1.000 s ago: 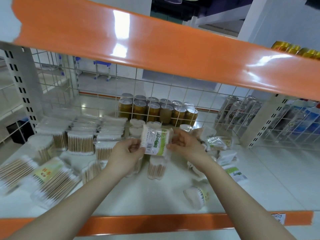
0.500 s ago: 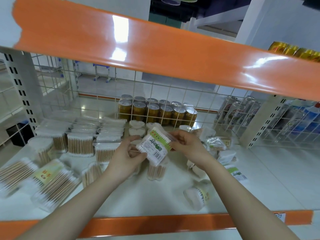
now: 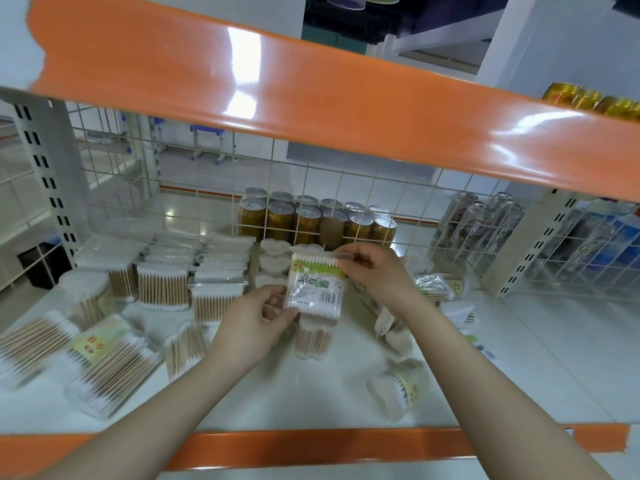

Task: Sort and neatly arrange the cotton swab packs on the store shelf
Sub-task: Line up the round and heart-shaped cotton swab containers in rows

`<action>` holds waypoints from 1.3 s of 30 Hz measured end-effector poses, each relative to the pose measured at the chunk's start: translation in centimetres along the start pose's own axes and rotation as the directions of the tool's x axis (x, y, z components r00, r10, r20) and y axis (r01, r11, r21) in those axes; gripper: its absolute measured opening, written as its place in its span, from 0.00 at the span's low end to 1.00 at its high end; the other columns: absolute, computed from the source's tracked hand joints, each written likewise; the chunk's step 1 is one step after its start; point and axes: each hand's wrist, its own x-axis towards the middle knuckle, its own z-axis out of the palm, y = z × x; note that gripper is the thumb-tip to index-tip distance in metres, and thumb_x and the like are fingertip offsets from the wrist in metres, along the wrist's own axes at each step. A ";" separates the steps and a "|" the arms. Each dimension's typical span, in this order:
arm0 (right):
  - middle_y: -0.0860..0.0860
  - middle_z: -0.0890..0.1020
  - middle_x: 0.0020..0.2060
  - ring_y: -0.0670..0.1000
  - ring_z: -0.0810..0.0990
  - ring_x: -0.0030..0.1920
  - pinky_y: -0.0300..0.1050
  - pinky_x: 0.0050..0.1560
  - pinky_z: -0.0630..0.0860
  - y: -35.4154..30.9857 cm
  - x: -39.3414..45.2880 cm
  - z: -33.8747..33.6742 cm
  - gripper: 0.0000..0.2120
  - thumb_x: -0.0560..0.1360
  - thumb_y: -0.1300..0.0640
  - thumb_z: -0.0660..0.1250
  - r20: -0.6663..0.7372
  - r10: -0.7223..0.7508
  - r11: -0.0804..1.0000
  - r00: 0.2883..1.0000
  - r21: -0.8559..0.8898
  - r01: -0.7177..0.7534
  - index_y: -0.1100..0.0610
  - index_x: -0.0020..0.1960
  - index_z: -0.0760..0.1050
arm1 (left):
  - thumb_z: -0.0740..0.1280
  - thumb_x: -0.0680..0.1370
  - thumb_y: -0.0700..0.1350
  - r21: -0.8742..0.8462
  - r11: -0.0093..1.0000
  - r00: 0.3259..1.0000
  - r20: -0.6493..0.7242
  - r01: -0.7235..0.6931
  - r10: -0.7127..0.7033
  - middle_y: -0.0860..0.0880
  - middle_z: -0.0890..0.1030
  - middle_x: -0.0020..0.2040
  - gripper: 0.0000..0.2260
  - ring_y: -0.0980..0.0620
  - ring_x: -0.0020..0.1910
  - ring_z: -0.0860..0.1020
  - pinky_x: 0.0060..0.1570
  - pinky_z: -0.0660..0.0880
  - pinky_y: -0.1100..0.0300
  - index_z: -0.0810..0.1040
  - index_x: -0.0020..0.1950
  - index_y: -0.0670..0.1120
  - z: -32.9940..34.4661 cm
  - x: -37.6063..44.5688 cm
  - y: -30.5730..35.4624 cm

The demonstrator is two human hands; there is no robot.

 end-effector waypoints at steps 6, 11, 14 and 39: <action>0.42 0.80 0.43 0.36 0.79 0.42 0.29 0.45 0.75 -0.4 -0.1 0.2 0.08 0.75 0.63 0.66 0.020 -0.025 0.999 0.999 0.027 0.024 0.51 0.48 0.78 | 0.69 0.74 0.45 0.138 0.990 0.999 -0.023 -0.044 0.047 0.62 0.75 0.39 0.14 0.61 0.38 0.74 0.40 0.75 0.61 0.78 0.59 0.48 0.0 -0.6 0.0; 0.42 0.81 0.42 0.35 0.79 0.42 0.30 0.46 0.75 -0.6 -0.4 0.3 0.08 0.74 0.62 0.67 0.039 -0.048 0.998 0.998 0.049 0.046 0.50 0.47 0.79 | 0.69 0.74 0.47 0.185 0.982 0.999 -0.025 -0.042 0.047 0.59 0.75 0.39 0.14 0.57 0.38 0.76 0.41 0.76 0.58 0.77 0.59 0.48 0.0 -1.0 0.0; 0.43 0.82 0.43 0.36 0.80 0.43 0.32 0.49 0.76 -0.6 -0.5 0.4 0.08 0.74 0.62 0.67 0.055 -0.058 0.998 0.997 0.040 0.056 0.49 0.46 0.79 | 0.69 0.74 0.47 0.191 0.981 0.999 -0.022 -0.034 0.039 0.56 0.77 0.41 0.14 0.55 0.39 0.77 0.41 0.75 0.58 0.77 0.59 0.48 0.0 -1.2 -0.1; 0.47 0.80 0.48 0.47 0.80 0.48 0.40 0.48 0.78 -1.4 -0.1 1.7 0.11 0.74 0.64 0.67 0.183 -0.006 1.000 0.983 -0.003 0.006 0.48 0.46 0.75 | 0.67 0.75 0.43 0.184 0.983 0.986 -0.167 0.008 0.023 0.56 0.77 0.46 0.16 0.61 0.39 0.74 0.34 0.67 0.74 0.75 0.63 0.48 -1.2 -2.8 -1.4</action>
